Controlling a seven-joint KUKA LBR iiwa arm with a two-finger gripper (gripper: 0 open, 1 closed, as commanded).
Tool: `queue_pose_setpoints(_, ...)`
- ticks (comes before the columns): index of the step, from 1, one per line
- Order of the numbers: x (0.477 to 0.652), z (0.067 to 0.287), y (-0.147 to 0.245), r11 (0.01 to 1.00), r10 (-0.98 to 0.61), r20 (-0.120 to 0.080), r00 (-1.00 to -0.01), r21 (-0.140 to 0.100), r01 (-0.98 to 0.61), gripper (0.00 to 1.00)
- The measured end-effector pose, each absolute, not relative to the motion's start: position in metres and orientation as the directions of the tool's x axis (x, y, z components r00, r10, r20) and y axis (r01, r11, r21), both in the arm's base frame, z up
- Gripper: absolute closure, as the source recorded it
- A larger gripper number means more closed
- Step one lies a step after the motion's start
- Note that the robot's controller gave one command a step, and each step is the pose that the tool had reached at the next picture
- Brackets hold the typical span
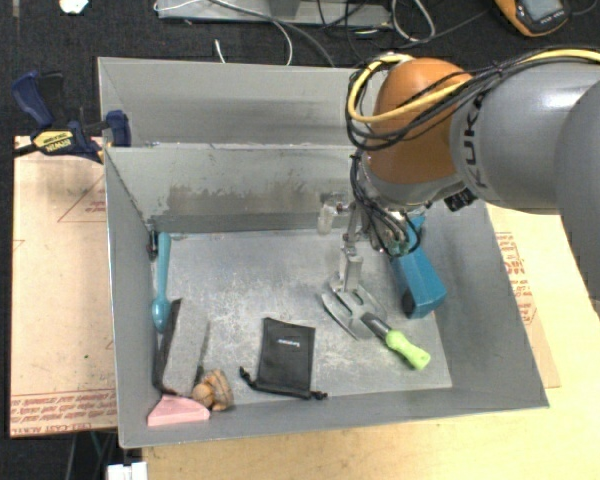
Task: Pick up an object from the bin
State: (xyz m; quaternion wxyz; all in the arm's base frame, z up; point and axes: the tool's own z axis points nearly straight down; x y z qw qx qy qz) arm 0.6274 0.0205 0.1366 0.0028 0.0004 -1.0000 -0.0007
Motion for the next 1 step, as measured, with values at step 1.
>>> queue_pose_setpoints(1, 0.6285, 0.1407, 0.0205, 1.0, 0.0, 0.0, -1.0, 0.002, 0.0, 0.0)
